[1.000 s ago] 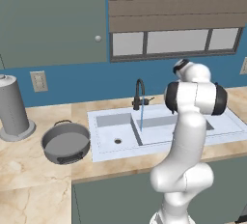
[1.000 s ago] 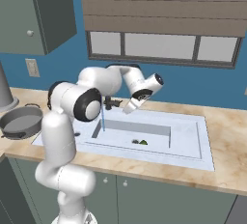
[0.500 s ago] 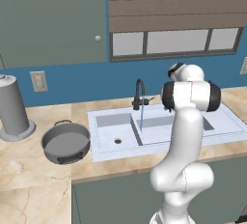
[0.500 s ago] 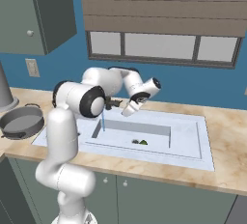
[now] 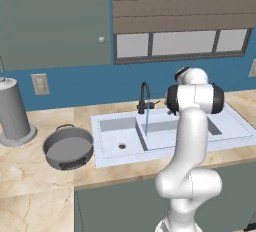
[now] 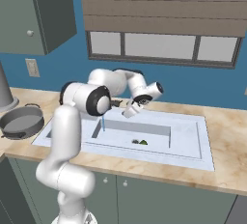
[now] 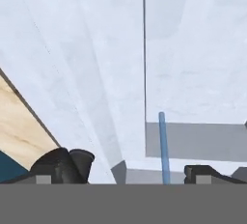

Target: Dump the avocado from the pot into the sink. Then turn on the water and wash the avocado. Then turn off the water and put the avocado back in the pot.

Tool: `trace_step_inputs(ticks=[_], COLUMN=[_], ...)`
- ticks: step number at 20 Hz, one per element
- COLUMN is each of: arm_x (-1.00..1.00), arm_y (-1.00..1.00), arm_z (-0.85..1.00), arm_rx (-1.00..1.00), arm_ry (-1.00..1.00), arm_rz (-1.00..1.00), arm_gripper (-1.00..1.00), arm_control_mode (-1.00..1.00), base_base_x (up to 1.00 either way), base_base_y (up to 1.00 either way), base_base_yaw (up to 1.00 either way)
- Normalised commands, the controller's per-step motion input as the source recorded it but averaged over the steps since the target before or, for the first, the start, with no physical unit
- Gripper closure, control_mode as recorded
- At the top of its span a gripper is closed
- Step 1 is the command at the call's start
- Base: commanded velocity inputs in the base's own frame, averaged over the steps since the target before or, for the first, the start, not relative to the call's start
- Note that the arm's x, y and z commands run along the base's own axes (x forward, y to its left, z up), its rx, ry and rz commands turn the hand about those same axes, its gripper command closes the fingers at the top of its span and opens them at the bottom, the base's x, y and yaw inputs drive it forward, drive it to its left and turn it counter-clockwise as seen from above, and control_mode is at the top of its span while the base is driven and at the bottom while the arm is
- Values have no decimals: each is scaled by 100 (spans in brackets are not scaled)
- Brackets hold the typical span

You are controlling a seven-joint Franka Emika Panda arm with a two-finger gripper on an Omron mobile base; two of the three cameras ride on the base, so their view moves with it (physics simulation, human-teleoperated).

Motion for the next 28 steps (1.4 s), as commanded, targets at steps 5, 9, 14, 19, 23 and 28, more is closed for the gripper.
trace_step_inputs(ticks=[5,9,14,19,23,28], arm_x=[29,33,36,35,28,27], arm_y=[4,6,19,30,33,25], arm_z=[-21,-18,-12,-12,-16,-22], arm_rx=[5,2,1,0,0,0], arm_ry=[-2,0,-1,-1,-2,-2], arm_rz=[1,0,0,0,0,0], arm_gripper=[-100,-100,-100,-100,-100,-100], arm_control_mode=[-100,-100,-100,-100,-100,-100], base_base_x=[0,0,0,0,0,0], base_base_y=[0,0,0,0,0,0], base_base_yaw=[0,0,0,0,0,0])
